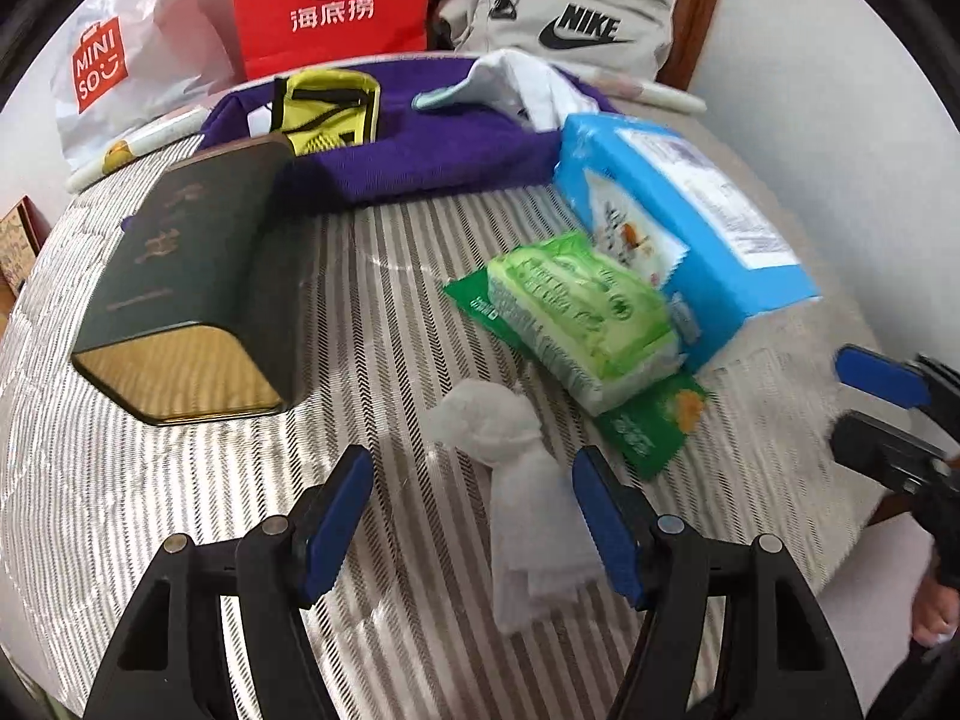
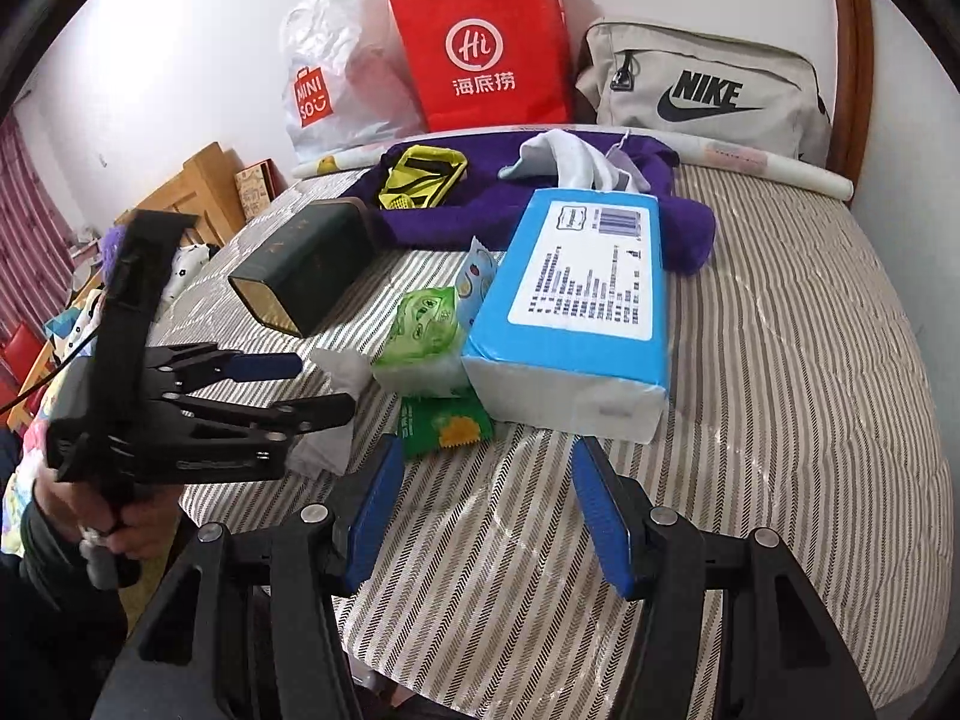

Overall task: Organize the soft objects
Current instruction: 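Move the left tool back and grasp the white cloth on the bed, then grasp the green wet-wipe pack with the right tool while the left tool holds the cloth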

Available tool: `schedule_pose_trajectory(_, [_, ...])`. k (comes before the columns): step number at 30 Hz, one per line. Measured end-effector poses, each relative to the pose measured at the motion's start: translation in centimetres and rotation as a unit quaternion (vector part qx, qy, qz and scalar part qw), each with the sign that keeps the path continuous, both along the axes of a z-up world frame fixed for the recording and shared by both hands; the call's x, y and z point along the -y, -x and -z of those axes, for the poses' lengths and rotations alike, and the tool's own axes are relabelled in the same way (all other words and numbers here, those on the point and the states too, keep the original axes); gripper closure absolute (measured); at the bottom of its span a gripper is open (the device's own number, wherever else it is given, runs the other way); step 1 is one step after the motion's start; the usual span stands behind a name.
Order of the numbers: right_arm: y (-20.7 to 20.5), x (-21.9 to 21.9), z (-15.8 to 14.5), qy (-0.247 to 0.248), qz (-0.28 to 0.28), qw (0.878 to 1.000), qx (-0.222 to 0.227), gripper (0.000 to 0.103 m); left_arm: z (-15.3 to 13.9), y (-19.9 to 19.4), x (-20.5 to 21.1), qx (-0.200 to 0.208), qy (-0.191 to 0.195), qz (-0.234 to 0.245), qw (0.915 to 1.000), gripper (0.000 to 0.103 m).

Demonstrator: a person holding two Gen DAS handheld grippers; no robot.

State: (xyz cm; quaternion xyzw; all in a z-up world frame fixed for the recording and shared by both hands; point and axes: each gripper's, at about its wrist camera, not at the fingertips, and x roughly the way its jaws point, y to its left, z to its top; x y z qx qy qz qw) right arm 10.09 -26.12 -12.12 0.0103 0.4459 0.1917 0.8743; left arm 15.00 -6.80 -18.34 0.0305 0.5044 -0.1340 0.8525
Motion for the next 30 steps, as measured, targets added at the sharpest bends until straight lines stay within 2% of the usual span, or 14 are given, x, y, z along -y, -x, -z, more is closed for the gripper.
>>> schedule_pose_trajectory(5, [-0.1,0.2,0.3,-0.009,0.000,1.000,-0.003,0.044,0.4,-0.6,0.6,0.029,-0.016,-0.025,0.9992,0.037])
schedule_pose_trajectory(6, [-0.1,0.2,0.3,-0.010,-0.001,1.000,-0.003,0.044,0.4,-0.6,0.6,0.035,-0.021,-0.026,0.9988,0.048])
schedule_pose_trajectory(7, [-0.2,0.1,0.2,-0.010,0.000,1.000,0.000,0.044,0.4,-0.6,0.8,0.041,-0.028,-0.025,0.9985,0.062])
schedule_pose_trajectory(8, [-0.2,-0.1,0.1,-0.011,-0.001,1.000,0.003,0.044,0.3,-0.6,0.9,0.045,-0.029,-0.017,0.9984,0.071])
schedule_pose_trajectory(9, [-0.3,-0.3,-0.1,-0.012,-0.003,1.000,0.006,0.044,0.2,-0.5,0.9,0.045,-0.026,-0.008,0.9986,0.074])
schedule_pose_trajectory(16, [-1.0,-3.5,-0.2,-0.010,-0.021,1.000,0.019,0.044,-0.4,1.5,-1.6,0.041,-0.029,-0.008,0.9987,0.076])
schedule_pose_trajectory(22, [-2.0,-7.4,0.5,0.045,-0.047,0.997,0.036,0.045,-0.2,2.9,-5.6,0.039,-0.028,-0.047,0.9977,0.076])
schedule_pose_trajectory(30, [-3.9,-10.2,2.0,0.112,-0.050,0.992,0.038,0.045,0.0,2.9,-10.1,0.032,0.005,-0.095,0.9949,0.076])
